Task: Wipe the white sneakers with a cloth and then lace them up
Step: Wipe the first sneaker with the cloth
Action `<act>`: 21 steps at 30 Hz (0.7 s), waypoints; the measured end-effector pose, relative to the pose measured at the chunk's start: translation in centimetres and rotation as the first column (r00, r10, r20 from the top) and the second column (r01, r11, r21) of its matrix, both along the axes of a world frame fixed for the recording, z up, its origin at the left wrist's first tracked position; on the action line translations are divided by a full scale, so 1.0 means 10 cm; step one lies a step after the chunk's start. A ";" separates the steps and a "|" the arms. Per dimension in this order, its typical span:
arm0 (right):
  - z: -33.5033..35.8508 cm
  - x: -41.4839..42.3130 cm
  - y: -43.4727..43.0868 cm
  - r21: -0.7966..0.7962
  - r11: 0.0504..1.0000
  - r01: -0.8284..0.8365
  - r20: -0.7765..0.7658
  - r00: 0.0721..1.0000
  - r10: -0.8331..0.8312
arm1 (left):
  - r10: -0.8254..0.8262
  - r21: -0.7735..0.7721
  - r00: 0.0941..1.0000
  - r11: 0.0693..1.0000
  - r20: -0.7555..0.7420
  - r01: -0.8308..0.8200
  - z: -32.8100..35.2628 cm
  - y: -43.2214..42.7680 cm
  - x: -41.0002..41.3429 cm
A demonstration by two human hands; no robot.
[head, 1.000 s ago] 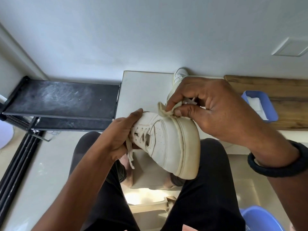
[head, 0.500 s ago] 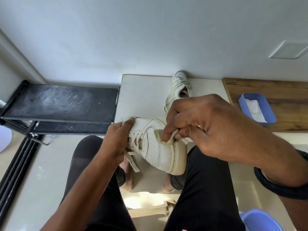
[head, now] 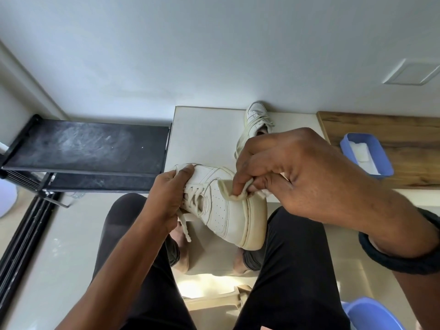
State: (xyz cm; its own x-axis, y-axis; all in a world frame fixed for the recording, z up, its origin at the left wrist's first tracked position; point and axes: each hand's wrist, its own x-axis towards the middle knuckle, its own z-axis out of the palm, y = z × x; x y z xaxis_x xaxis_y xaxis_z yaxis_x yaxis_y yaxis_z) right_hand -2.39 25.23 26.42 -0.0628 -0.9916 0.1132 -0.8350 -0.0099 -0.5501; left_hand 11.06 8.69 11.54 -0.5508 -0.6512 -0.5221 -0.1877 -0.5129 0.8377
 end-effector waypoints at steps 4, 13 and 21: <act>0.07 0.02 0.06 -0.003 0.999 -0.053 -0.004 0.999 0.053 | 0.000 0.010 1.000 1.000 0.011 0.000 0.01 -0.01 0.00; -0.04 -0.03 -0.10 -0.037 0.999 0.005 -0.130 0.991 -0.010 | 0.009 0.030 1.000 1.000 0.028 -0.010 0.07 0.04 0.02; 0.05 0.08 0.11 -0.182 0.983 -0.031 -0.203 0.979 -0.007 | 0.058 0.231 0.997 0.971 0.046 -0.067 0.08 0.00 0.05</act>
State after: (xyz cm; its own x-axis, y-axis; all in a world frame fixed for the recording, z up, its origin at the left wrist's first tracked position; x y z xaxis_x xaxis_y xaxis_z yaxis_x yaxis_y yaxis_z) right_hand -1.58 26.33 26.89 -0.0084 -0.9532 0.3023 -0.9279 -0.1053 -0.3578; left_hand 11.55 8.64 12.32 -0.4892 -0.5421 -0.6833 -0.1791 -0.7043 0.6869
